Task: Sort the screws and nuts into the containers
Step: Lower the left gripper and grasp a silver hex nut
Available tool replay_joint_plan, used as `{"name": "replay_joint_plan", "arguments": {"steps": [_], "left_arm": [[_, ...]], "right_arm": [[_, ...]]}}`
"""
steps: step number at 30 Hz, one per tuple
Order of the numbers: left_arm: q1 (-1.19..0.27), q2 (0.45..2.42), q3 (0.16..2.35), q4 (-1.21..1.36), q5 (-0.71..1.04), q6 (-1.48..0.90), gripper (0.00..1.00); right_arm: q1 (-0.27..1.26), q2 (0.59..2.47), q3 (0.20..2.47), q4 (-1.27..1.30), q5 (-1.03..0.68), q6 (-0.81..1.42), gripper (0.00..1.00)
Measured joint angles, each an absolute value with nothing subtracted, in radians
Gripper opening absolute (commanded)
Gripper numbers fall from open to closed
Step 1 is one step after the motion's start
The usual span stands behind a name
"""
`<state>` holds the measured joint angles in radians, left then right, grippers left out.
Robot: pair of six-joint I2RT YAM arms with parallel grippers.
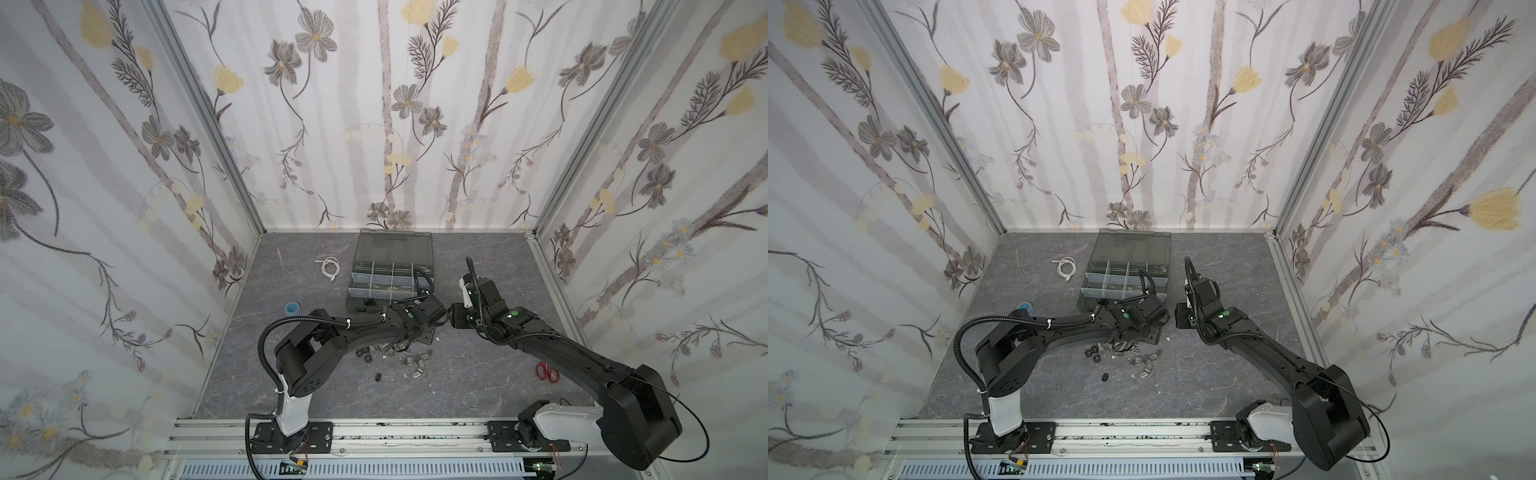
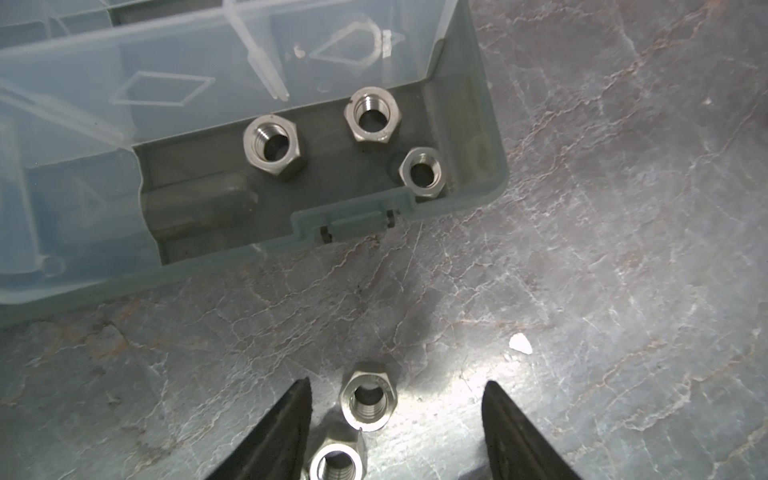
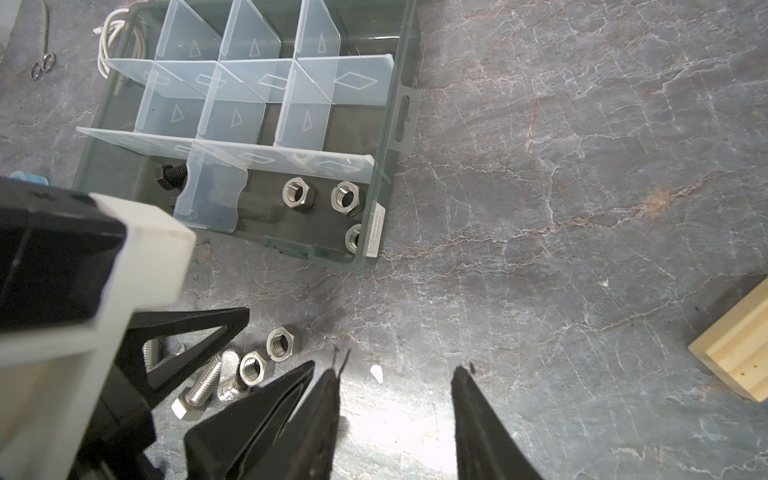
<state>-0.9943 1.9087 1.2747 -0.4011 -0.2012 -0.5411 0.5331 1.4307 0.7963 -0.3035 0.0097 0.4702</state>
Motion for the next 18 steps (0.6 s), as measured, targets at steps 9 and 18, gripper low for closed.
{"name": "replay_joint_plan", "arguments": {"steps": [9, 18], "left_arm": [[-0.998, 1.936, 1.275, -0.417, -0.209, -0.527, 0.54], [-1.000, 1.946, 1.276, -0.418, -0.209, -0.505, 0.47]], "right_arm": [[0.522, 1.427, 0.786, -0.296, 0.006, 0.470, 0.45], [0.514, 1.421, 0.766, -0.287, 0.006, 0.471, 0.45]]}}
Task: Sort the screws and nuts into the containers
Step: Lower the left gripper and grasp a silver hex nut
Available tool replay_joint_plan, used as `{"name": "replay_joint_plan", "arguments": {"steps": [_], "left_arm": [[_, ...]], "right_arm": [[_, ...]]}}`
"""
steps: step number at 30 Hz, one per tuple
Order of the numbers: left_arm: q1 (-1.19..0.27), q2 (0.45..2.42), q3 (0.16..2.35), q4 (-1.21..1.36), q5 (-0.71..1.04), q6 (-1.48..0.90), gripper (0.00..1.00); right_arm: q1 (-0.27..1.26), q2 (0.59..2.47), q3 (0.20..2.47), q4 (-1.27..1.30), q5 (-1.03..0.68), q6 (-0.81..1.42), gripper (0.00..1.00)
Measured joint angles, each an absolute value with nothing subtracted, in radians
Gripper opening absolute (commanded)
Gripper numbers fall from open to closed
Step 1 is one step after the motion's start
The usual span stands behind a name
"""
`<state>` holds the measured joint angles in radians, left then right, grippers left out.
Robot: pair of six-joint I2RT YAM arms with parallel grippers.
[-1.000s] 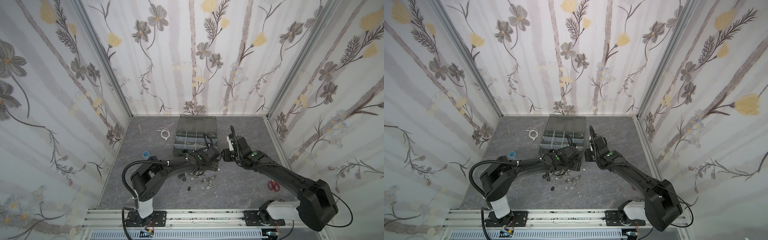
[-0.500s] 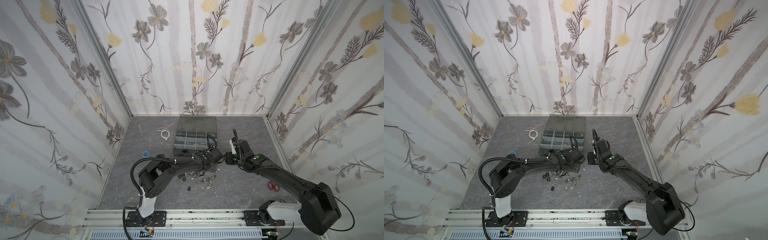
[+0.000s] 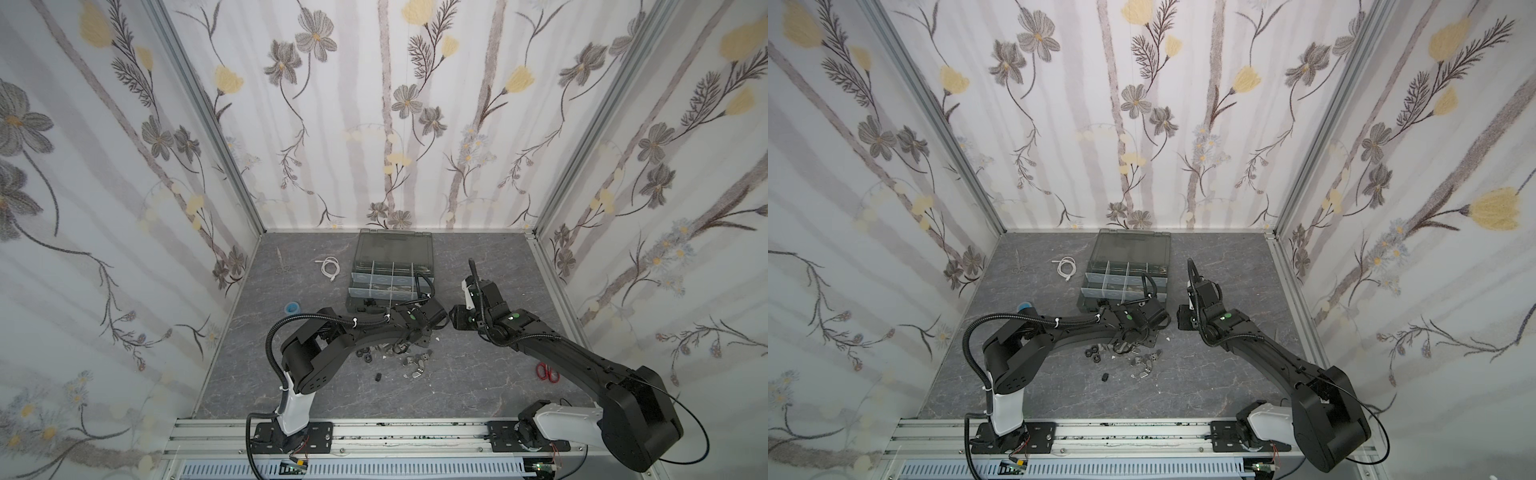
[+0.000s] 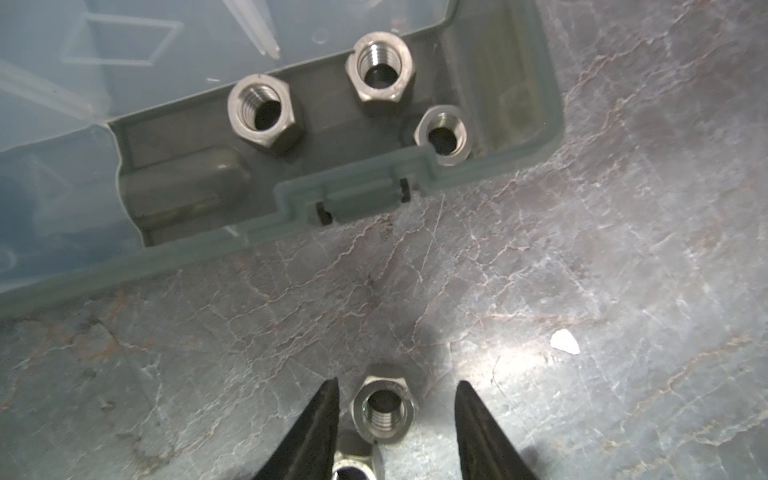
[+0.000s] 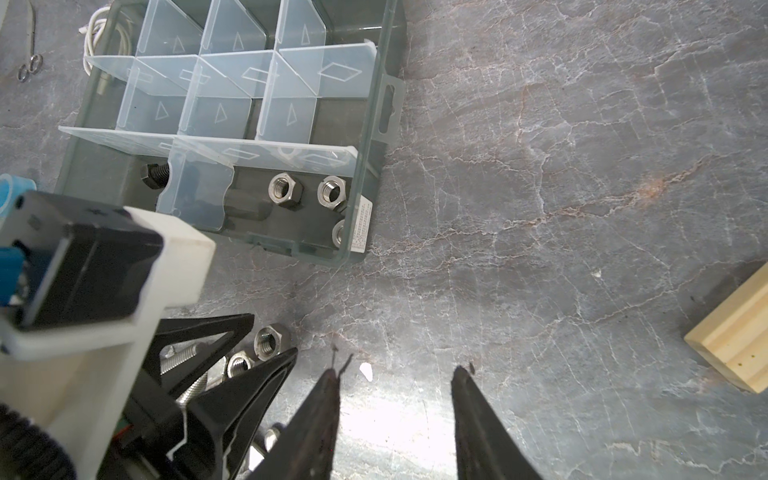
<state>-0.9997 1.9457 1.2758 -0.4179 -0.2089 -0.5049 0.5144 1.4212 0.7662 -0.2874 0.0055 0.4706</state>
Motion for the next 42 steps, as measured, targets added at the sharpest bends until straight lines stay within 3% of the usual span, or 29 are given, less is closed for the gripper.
{"name": "replay_joint_plan", "arguments": {"steps": [23, 42], "left_arm": [[-1.000, 1.953, 1.279, -0.427, -0.181, -0.357, 0.41], [-0.984, 1.983, 1.303, -0.438, -0.184, -0.319, 0.27]], "right_arm": [[0.497, 1.420, 0.726, -0.264, -0.005, 0.471, 0.45], [0.488, 1.412, 0.720, -0.262, -0.020, 0.471, 0.45]]}}
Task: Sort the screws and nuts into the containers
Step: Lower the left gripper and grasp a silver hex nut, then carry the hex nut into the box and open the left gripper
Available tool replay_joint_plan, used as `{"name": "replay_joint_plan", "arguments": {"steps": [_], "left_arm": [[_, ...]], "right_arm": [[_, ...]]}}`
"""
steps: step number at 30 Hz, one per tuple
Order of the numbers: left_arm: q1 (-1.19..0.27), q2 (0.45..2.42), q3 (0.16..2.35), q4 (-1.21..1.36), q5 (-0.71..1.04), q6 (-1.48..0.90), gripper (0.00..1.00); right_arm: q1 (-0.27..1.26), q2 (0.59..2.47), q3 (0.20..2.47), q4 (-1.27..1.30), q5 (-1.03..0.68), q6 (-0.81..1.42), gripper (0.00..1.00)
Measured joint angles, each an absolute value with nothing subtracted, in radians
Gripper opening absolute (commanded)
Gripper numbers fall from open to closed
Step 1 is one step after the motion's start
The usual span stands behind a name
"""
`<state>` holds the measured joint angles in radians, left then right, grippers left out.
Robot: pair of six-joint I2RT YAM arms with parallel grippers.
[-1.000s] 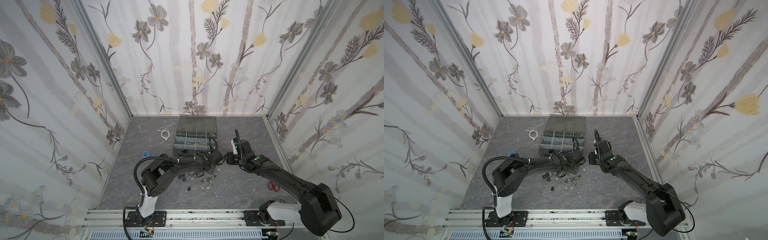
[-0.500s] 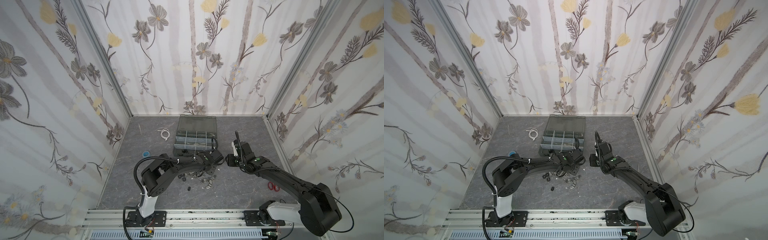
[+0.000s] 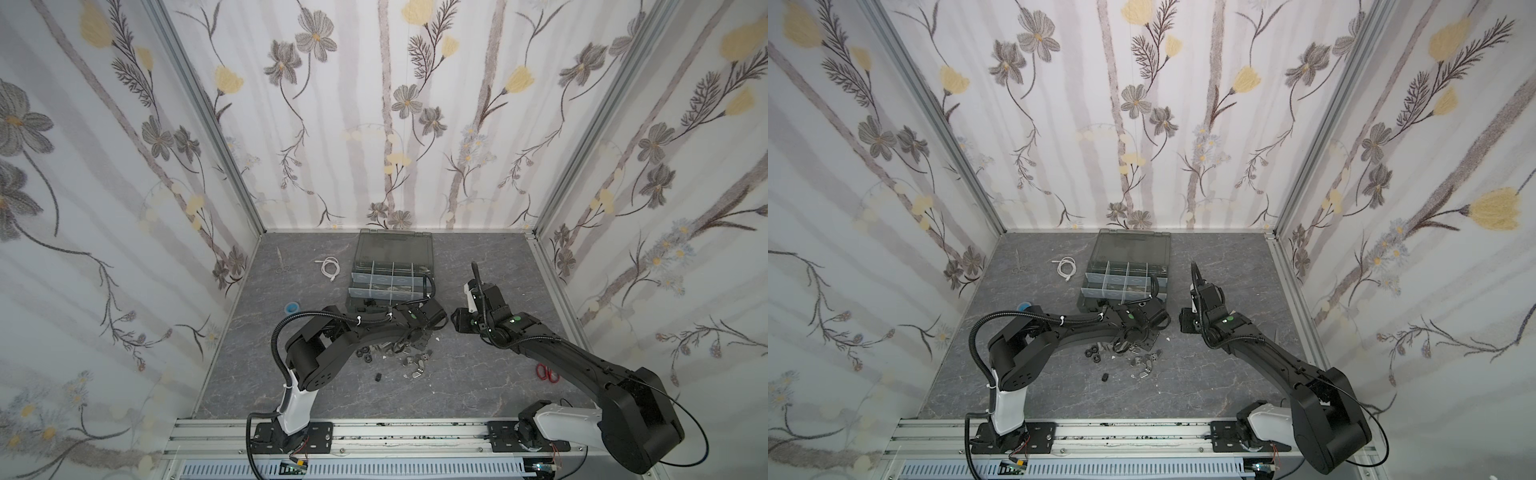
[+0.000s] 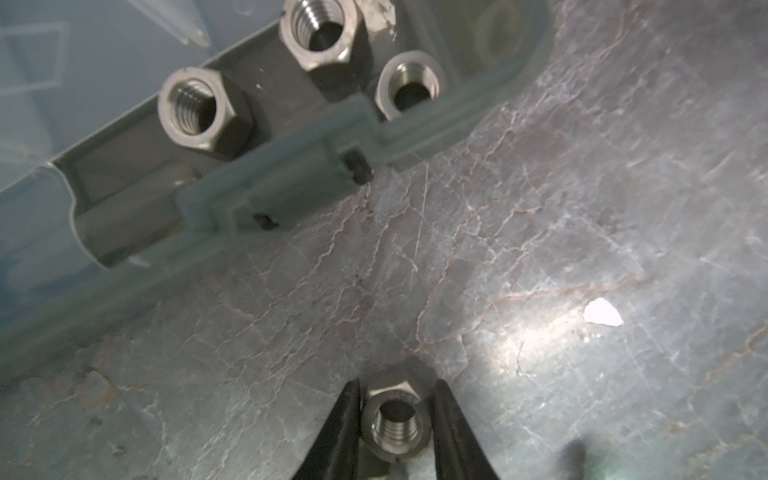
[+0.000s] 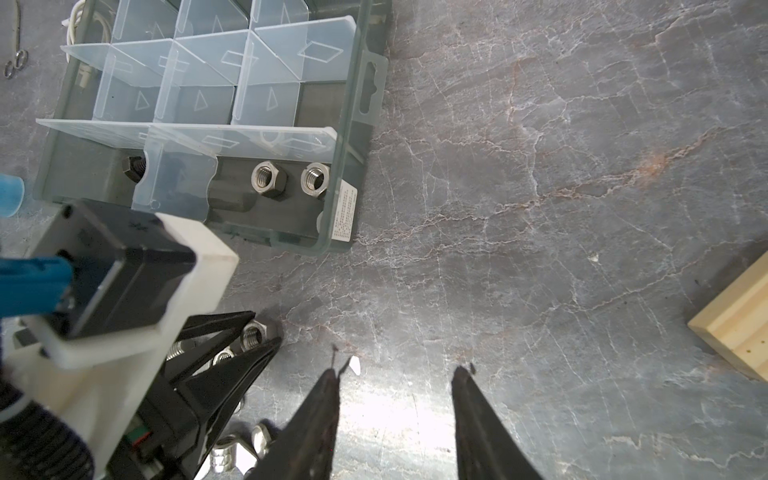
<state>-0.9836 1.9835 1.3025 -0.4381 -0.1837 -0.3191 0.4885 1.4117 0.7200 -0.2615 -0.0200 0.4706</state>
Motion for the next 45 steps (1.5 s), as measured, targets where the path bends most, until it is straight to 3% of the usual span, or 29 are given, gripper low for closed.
{"name": "replay_joint_plan", "arguments": {"steps": [6, 17, 30, 40, 45], "left_arm": [[-0.977, 1.983, 1.309, -0.438, -0.184, -0.329, 0.22], [-0.915, 1.860, 1.417, -0.443, -0.183, -0.356, 0.23], [-0.852, 1.938, 1.517, -0.441, -0.179, -0.378, 0.23], [-0.843, 1.950, 1.519, -0.441, -0.200, -0.427, 0.54], [-0.842, 1.951, 1.523, -0.441, -0.209, -0.445, 0.57]], "right_arm": [[0.482, 1.402, 0.712, -0.262, -0.020, 0.471, 0.45], [0.465, 1.388, 0.707, -0.262, -0.020, 0.470, 0.45], [0.436, 1.380, 0.675, -0.258, -0.041, 0.462, 0.45], [0.423, 1.430, 0.694, -0.239, -0.092, 0.451, 0.45], [0.420, 1.417, 0.701, -0.229, -0.099, 0.443, 0.45]]}}
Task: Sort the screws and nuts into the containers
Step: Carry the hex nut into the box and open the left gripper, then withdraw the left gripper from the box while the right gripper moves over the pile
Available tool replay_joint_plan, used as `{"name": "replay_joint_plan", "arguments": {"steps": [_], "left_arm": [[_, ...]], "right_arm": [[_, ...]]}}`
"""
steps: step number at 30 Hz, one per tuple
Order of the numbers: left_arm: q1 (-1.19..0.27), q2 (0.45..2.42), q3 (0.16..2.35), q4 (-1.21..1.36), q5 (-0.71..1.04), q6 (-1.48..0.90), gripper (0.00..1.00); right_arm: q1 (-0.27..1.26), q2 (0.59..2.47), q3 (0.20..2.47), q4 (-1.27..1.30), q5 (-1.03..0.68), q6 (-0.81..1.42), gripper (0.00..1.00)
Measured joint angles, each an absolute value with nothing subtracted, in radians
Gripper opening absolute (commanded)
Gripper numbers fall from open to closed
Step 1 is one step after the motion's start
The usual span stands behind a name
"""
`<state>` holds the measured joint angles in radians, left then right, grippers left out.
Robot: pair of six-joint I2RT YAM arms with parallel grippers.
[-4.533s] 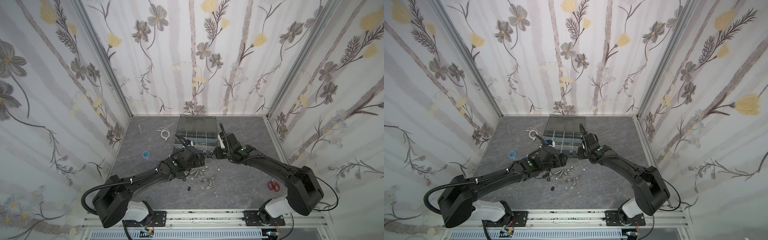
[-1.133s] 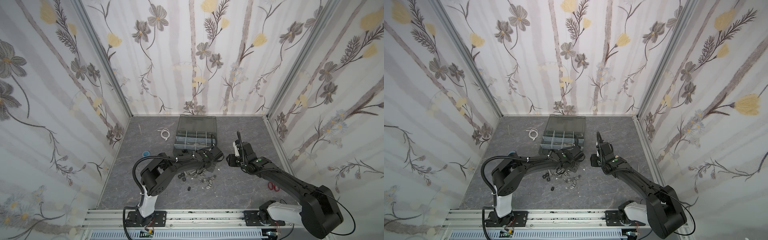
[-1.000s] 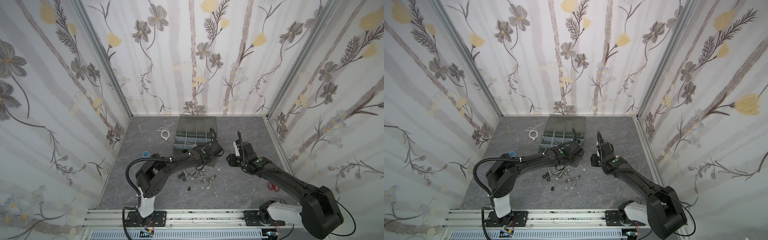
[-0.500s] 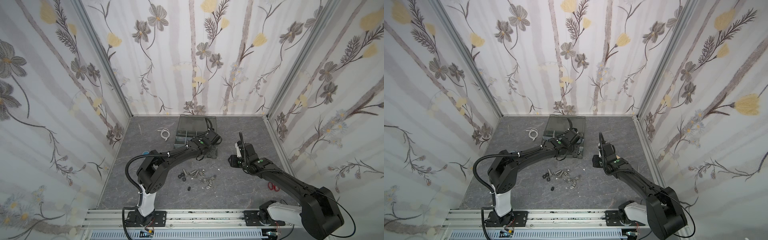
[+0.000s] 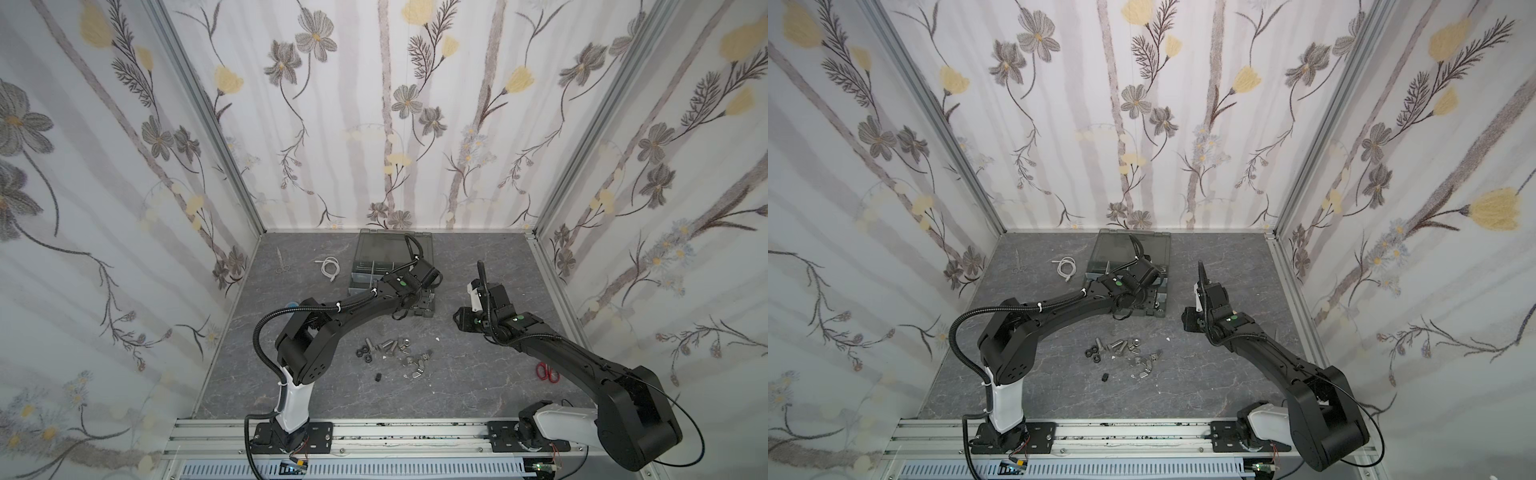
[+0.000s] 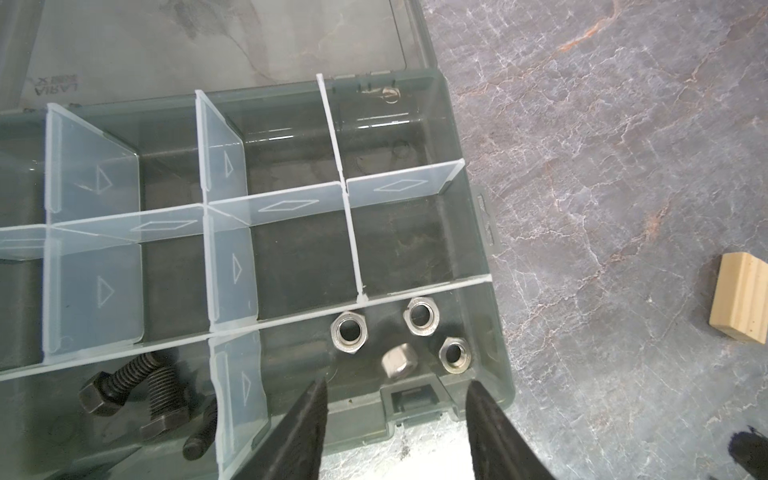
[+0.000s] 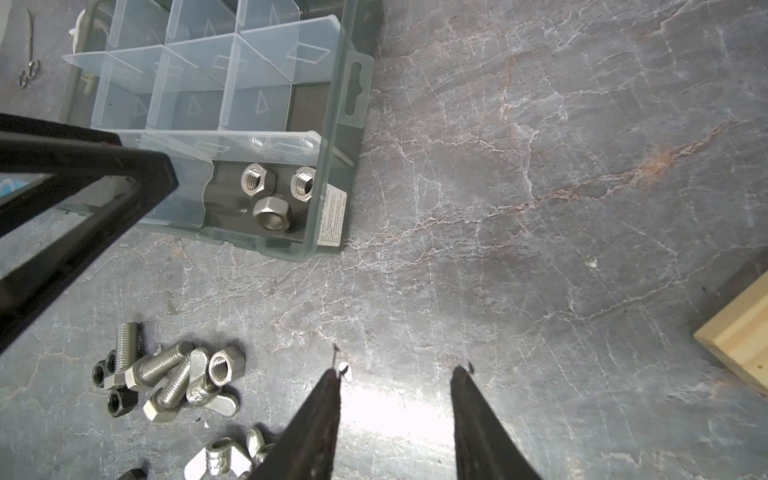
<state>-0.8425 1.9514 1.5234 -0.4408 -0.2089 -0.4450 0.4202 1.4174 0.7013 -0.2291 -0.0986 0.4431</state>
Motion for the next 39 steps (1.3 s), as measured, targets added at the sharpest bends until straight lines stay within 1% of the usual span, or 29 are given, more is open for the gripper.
{"name": "replay_joint_plan", "arguments": {"steps": [9, 17, 21, 26, 31, 39], "left_arm": [[-0.842, 1.869, 1.476, -0.434, -0.229, -0.474, 0.58], [-0.842, 1.734, 1.337, -0.407, -0.262, -0.521, 0.59], [-0.842, 1.657, 1.247, -0.371, -0.268, -0.550, 0.59], [-0.840, 1.582, 1.135, -0.335, -0.269, -0.593, 0.59], [-0.838, 1.518, 1.051, -0.308, -0.268, -0.650, 0.59], [-0.828, 1.398, 0.980, -0.269, -0.279, -0.683, 0.59]], "right_arm": [[0.419, 1.350, 0.701, -0.241, -0.098, 0.445, 0.45], [0.419, 1.275, 0.690, -0.284, -0.086, 0.456, 0.45], [0.422, 1.267, 0.686, -0.300, -0.079, 0.463, 0.45], [0.433, 1.272, 0.673, -0.307, -0.083, 0.471, 0.44], [0.454, 1.320, 0.671, -0.303, -0.096, 0.471, 0.44], [0.543, 1.404, 0.697, -0.290, -0.097, 0.471, 0.45]]}}
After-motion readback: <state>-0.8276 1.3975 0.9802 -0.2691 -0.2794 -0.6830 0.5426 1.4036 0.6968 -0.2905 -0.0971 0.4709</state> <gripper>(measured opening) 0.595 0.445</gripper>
